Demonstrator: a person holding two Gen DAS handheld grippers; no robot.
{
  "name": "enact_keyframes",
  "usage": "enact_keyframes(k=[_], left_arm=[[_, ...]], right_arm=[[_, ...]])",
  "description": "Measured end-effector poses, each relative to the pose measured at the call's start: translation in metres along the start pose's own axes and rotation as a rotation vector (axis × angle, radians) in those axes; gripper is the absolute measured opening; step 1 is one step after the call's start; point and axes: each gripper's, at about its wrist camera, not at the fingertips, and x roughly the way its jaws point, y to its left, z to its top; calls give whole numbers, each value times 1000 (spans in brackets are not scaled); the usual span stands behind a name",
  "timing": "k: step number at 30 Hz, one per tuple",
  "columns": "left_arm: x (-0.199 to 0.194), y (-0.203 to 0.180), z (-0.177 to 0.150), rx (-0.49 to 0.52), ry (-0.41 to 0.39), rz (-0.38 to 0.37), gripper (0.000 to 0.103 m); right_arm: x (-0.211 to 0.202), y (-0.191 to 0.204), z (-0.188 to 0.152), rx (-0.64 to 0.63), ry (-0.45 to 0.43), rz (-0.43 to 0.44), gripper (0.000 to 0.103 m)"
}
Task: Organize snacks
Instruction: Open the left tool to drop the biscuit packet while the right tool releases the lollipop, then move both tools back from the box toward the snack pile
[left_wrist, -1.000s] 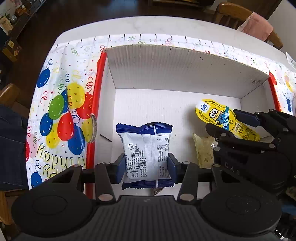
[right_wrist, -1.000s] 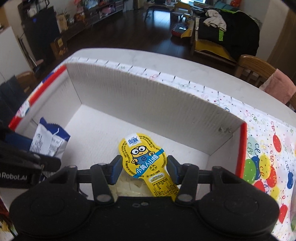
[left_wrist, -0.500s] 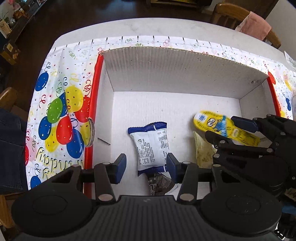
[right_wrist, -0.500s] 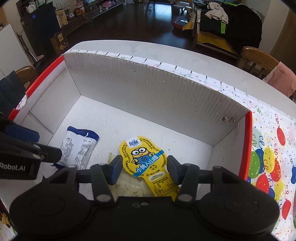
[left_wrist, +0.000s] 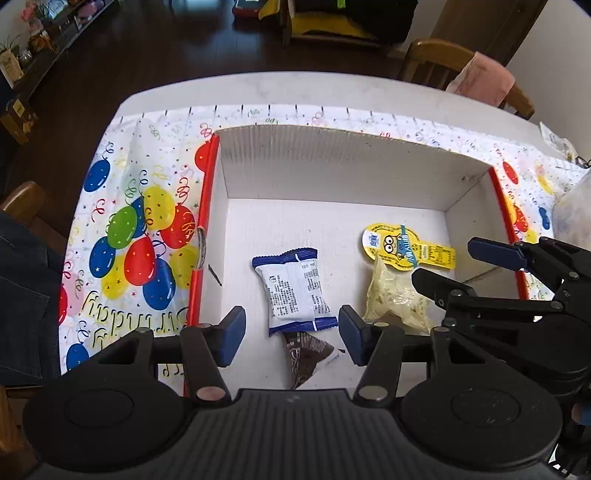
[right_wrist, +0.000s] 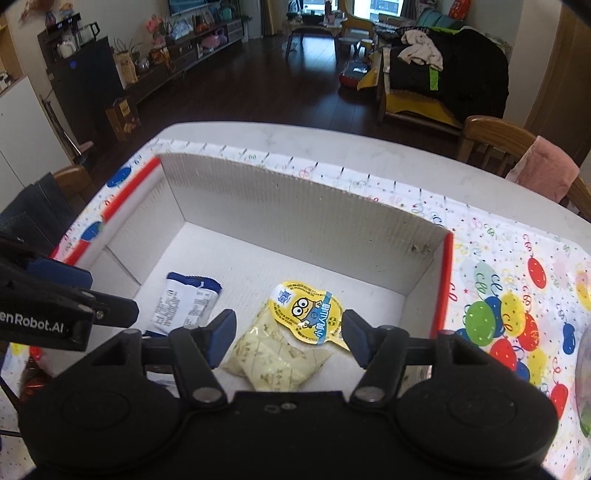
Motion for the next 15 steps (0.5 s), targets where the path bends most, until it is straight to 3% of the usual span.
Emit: enact_keyframes(k=[6, 9, 15], left_arm=[[-23, 2, -14, 9, -54, -23, 57], [-35, 4, -22, 13, -90, -40, 64], [-58, 8, -39, 24, -141, -59, 65]], right_arm=[[-29, 9, -9, 16, -48, 13, 66], [-43, 14, -15, 23, -73, 19, 68], [-68, 21, -25, 57, -115, 40, 72]])
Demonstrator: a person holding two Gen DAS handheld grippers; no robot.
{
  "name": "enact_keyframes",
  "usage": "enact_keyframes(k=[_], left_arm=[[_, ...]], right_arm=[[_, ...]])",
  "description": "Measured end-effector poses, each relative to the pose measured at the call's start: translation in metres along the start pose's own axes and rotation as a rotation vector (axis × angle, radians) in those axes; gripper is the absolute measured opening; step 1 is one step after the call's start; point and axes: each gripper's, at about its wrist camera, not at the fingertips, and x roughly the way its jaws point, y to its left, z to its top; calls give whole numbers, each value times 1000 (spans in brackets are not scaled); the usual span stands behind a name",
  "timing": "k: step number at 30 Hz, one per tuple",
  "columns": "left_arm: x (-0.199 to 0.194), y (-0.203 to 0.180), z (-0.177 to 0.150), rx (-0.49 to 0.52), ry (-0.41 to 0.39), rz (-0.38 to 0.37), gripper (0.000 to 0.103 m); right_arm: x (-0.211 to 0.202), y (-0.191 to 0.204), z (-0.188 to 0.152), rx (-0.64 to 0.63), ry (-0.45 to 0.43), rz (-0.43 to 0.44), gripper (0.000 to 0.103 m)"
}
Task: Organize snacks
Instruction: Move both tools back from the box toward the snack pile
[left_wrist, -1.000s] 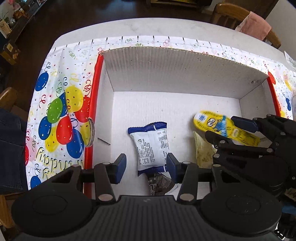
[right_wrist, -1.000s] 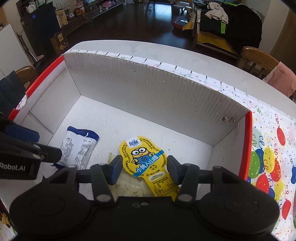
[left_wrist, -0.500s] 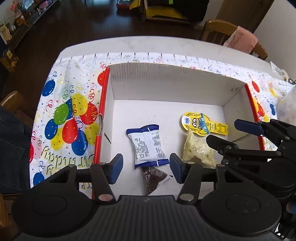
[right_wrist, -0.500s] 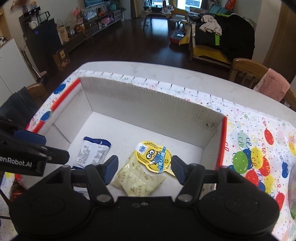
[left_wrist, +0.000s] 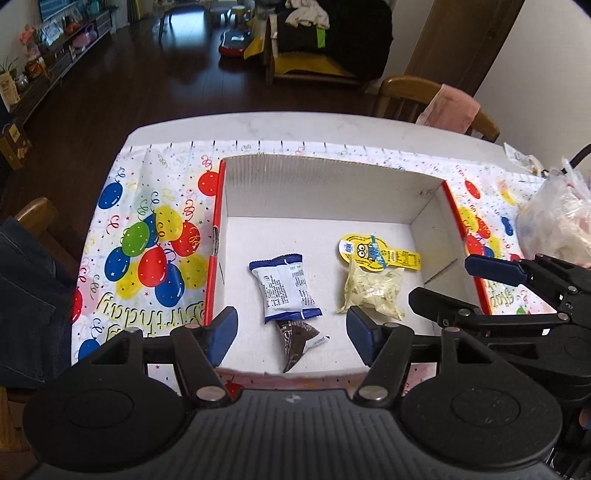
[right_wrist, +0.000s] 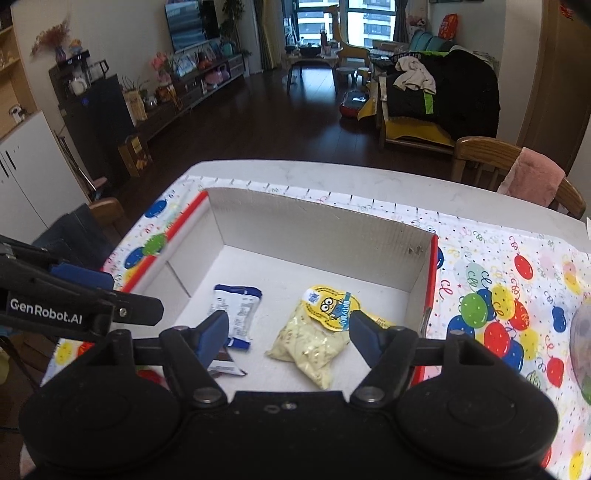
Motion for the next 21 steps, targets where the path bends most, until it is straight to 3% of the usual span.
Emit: enact_keyframes(k=[4, 12, 14, 19, 21], left_arm=[[-16, 1, -10, 12, -36, -13, 66], [-51, 2, -35, 55, -123, -27, 72], [-60, 3, -42, 60, -143, -35, 74], [-82, 6, -60, 65, -218, -28, 75], [-90, 8, -68, 67, -248, -31, 81]], right_arm=[[-19, 6, -6, 13, -44, 9, 82], [-53, 17, -20, 47, -117, 43, 86], [-61, 21, -25, 49, -136, 47, 95], [-80, 33, -37, 38, -168, 59, 98], [-85, 36, -43, 39, -177, 65, 100]])
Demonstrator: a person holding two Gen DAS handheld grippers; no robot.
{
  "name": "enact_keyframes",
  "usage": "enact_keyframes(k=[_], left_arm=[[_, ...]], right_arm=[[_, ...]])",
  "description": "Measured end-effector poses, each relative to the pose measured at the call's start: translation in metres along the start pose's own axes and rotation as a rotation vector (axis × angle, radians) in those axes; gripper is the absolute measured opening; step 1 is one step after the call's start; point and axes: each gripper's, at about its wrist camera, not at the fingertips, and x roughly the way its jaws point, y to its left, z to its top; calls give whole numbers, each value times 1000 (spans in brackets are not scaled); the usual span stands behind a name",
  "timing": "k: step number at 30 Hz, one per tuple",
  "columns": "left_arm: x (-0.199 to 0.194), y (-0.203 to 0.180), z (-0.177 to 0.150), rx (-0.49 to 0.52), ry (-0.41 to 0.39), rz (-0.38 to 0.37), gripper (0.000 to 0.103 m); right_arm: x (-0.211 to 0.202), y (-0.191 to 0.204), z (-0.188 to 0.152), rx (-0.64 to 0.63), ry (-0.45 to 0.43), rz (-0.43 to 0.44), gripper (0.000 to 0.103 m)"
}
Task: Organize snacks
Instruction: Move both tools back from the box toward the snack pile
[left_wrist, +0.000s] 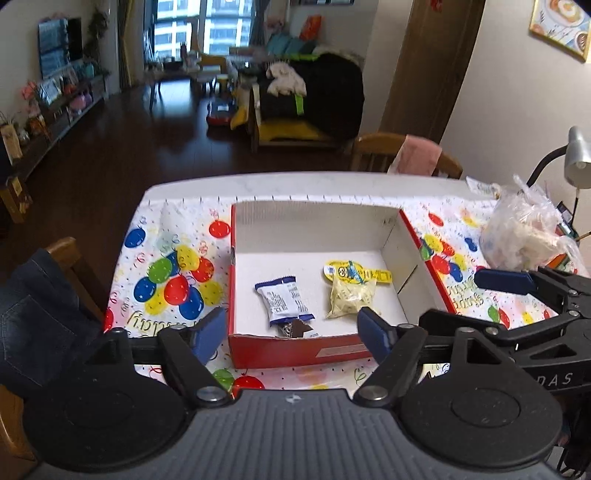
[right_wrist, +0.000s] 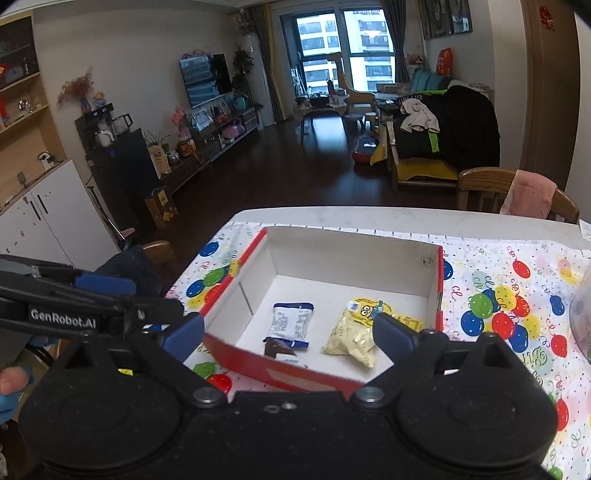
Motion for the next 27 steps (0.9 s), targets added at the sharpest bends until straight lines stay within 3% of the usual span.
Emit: enact_keyframes(k=[8, 17, 27], left_arm=[[-19, 4, -31, 24, -9, -19, 84], [-7, 8, -86, 30, 132, -63, 84], [25, 5, -133, 5, 314, -117, 84]], right_arm=[[-16, 7, -28, 15, -5, 3, 103], [-22, 2, -76, -26, 55, -24, 103], [-1, -11, -138, 15, 207, -42, 101]])
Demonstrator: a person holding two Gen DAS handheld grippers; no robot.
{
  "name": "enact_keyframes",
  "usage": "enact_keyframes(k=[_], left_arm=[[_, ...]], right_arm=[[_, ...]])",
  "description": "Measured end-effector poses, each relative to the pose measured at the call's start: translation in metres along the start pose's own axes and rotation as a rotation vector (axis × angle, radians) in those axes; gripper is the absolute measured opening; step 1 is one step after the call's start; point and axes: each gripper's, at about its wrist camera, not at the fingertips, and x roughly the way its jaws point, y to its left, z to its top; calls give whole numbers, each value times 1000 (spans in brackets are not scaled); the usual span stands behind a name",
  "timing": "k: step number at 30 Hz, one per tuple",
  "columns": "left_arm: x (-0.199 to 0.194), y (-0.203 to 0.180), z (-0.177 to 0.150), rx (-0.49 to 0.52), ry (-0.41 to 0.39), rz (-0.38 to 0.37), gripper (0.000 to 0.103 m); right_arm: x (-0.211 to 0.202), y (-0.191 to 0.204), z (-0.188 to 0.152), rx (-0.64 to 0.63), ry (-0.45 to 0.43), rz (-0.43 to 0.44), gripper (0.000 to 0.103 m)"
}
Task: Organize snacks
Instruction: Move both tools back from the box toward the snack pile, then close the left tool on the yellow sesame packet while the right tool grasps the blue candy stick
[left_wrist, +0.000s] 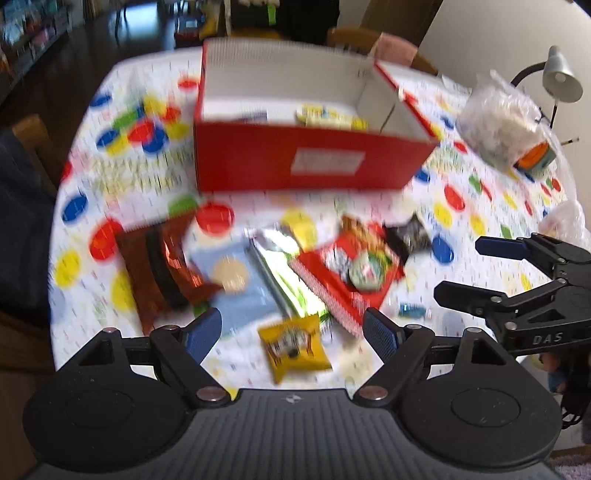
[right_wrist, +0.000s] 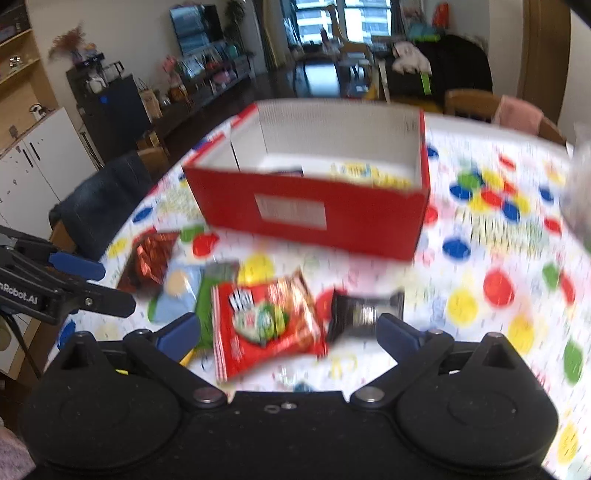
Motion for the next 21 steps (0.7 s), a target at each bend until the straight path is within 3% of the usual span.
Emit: enact_keyframes(k=[3, 16, 21], left_arm=[[12, 1, -7, -12, 40, -3, 84], [44, 10, -19, -109, 131, 0, 84], [53, 25, -17, -217, 150, -35, 84]], right_arm=[[8, -2, -13, -11, 34, -2, 99], [37, 10, -38, -201, 115, -28, 65], [41, 10, -37, -223, 121, -24, 55]])
